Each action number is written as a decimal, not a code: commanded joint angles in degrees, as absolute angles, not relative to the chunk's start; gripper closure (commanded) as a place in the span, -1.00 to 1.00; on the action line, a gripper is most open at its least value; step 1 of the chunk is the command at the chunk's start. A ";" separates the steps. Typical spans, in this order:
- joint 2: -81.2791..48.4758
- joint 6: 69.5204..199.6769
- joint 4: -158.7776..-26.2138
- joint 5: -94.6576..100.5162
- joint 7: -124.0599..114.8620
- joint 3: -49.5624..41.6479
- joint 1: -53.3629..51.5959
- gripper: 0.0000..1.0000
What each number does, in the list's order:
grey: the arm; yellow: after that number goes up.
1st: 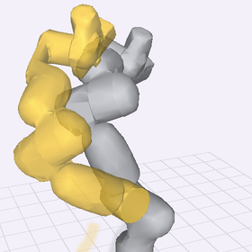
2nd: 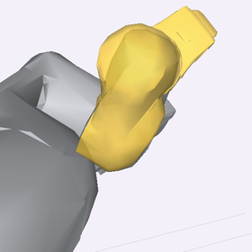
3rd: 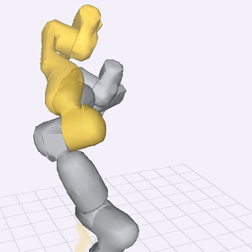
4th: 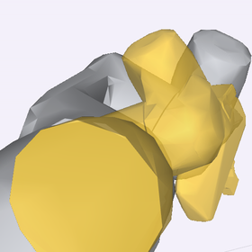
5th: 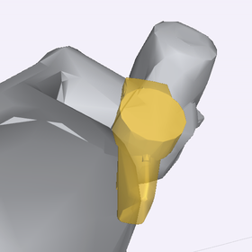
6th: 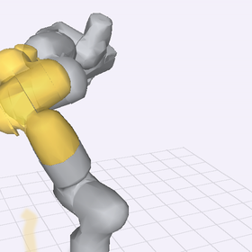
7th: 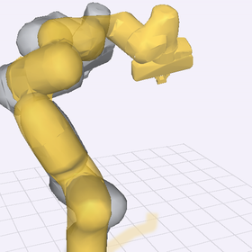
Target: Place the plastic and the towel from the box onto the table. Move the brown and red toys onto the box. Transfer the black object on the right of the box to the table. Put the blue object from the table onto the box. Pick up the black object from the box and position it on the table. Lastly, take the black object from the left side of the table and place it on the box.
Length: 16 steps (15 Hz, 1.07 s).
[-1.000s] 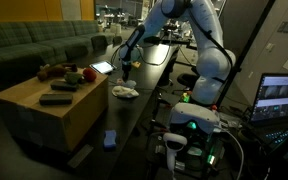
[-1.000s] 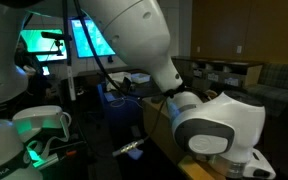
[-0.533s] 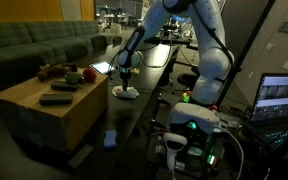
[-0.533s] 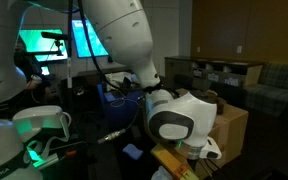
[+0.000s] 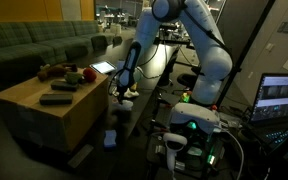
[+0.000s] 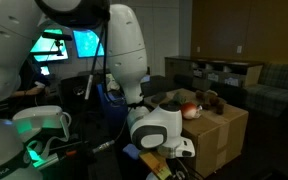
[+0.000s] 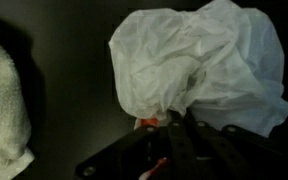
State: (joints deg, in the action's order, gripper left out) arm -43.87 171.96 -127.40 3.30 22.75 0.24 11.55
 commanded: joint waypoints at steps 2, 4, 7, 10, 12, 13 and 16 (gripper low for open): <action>-49.15 180.71 -126.27 5.30 12.29 -8.78 1.10 0.40; -50.24 181.63 -126.08 4.76 10.24 -10.42 -0.90 0.24; -47.69 179.40 -127.32 5.36 10.23 -9.07 0.73 -0.21; -42.85 177.71 -129.80 6.65 12.56 -6.56 4.43 -0.65; -38.12 175.70 -132.00 7.75 14.70 -3.38 8.36 -0.95; -35.83 174.56 -133.00 8.39 16.07 -1.08 11.03 -1.00; -28.49 168.06 -135.44 6.67 21.90 8.95 21.29 -1.00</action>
